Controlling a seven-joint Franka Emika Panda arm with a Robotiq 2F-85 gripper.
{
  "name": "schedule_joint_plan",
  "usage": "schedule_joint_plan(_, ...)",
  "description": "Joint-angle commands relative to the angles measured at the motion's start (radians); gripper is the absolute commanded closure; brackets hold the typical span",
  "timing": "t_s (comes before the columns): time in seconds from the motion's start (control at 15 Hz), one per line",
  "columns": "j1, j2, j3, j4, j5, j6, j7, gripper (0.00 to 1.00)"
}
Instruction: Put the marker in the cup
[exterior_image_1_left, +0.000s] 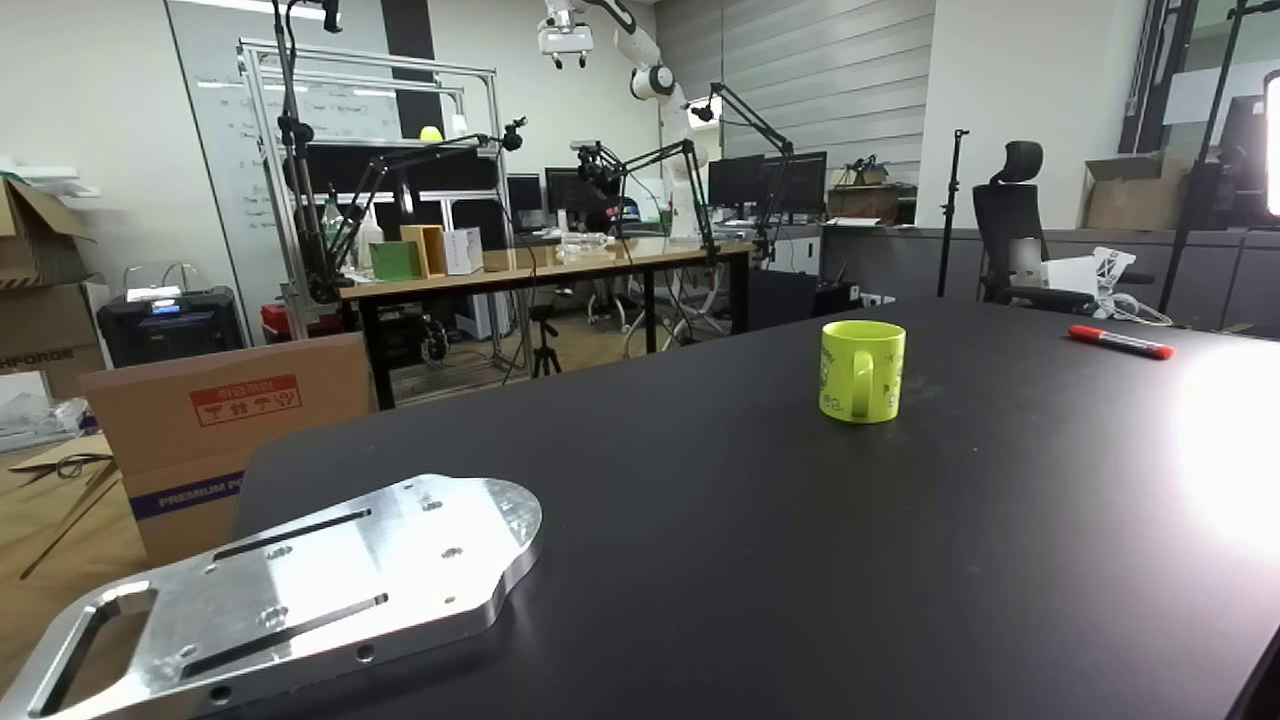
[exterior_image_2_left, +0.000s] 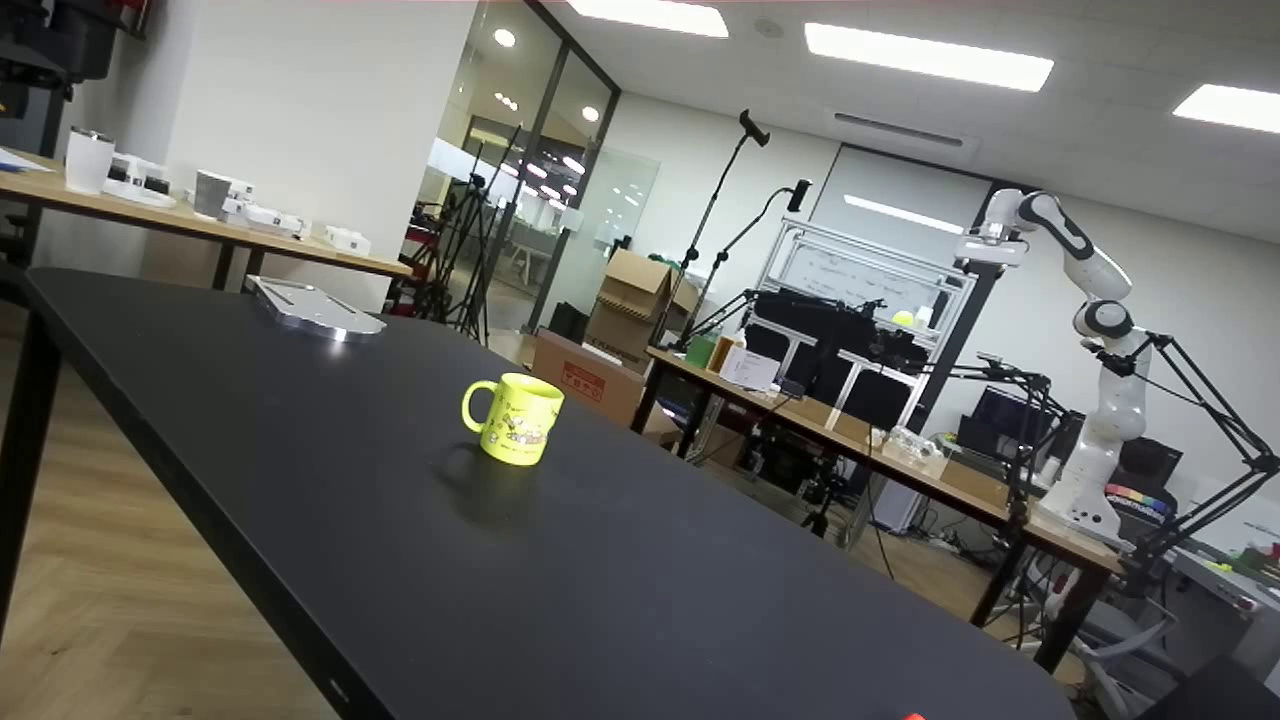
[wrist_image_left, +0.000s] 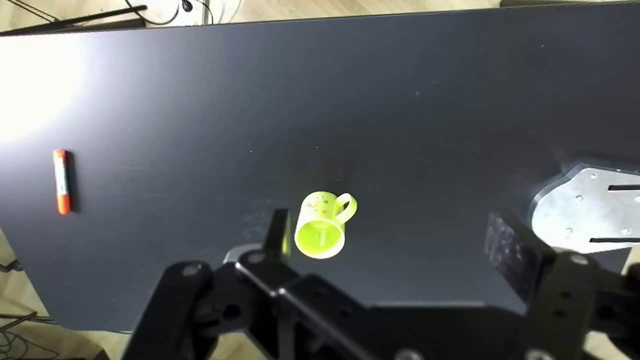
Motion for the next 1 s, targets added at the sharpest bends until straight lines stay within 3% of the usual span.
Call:
schedule_joint_plan(0.0, 0.015, 0.003, -0.012, 0.002, -0.009, -0.001, 0.007, 0.00)
schedule_joint_plan(0.33, -0.014, 0.006, -0.063, -0.012, -0.018, 0.039, -0.014, 0.00)
schedule_joint_plan(0.53, -0.041, 0.032, -0.145, -0.015, -0.015, 0.088, -0.080, 0.00)
schedule_joint_plan(0.93, -0.075, 0.112, -0.336, 0.016, 0.007, 0.125, -0.355, 0.00)
